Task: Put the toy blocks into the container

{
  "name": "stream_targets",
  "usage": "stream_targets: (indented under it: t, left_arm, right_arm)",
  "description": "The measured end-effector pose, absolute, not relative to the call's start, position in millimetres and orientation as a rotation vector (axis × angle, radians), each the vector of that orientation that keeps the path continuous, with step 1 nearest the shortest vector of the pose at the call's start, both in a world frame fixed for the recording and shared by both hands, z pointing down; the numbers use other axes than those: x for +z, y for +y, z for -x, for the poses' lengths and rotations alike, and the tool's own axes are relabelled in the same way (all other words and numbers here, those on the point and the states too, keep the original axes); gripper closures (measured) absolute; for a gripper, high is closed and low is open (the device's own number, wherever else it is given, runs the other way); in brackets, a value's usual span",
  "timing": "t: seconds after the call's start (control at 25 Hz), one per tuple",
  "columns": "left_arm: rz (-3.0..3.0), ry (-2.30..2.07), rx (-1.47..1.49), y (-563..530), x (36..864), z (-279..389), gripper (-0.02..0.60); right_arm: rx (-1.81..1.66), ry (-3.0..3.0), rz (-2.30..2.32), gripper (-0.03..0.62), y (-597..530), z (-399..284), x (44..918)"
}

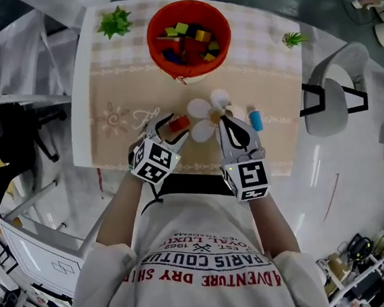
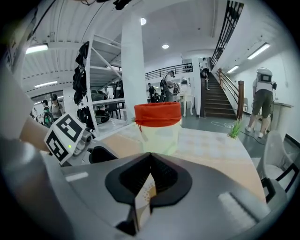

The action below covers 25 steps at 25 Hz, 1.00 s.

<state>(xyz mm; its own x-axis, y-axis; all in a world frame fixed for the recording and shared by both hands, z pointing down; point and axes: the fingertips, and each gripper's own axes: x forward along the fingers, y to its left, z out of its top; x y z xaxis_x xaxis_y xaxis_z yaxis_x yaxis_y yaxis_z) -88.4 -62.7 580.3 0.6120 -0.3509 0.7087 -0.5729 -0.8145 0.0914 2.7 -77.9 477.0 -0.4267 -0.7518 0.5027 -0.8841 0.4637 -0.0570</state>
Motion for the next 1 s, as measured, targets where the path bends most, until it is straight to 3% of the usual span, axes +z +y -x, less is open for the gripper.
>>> stream_targets:
  t: [0.16, 0.24, 0.56, 1.0]
  left_arm:
    - [-2.507, -0.662, 1.064, -59, 599, 85, 0.332]
    - [-2.514, -0.69, 1.056, -63, 600, 86, 0.408]
    - [-2.517, -0.716, 0.996, -68, 584, 86, 0.424]
    - [-2.661, -0.888, 0.812, -95, 478, 89, 0.425]
  right_arm:
    - [0.457, -2.293, -1.372, 0.592, -78, -7, 484]
    - [0.46, -2.29, -1.374, 0.592, -78, -9, 485]
    - [0.436, -2.294, -1.383, 0.592, -79, -14, 474]
    - [0.299, -2.352, -1.449, 0.592, -86, -15, 420]
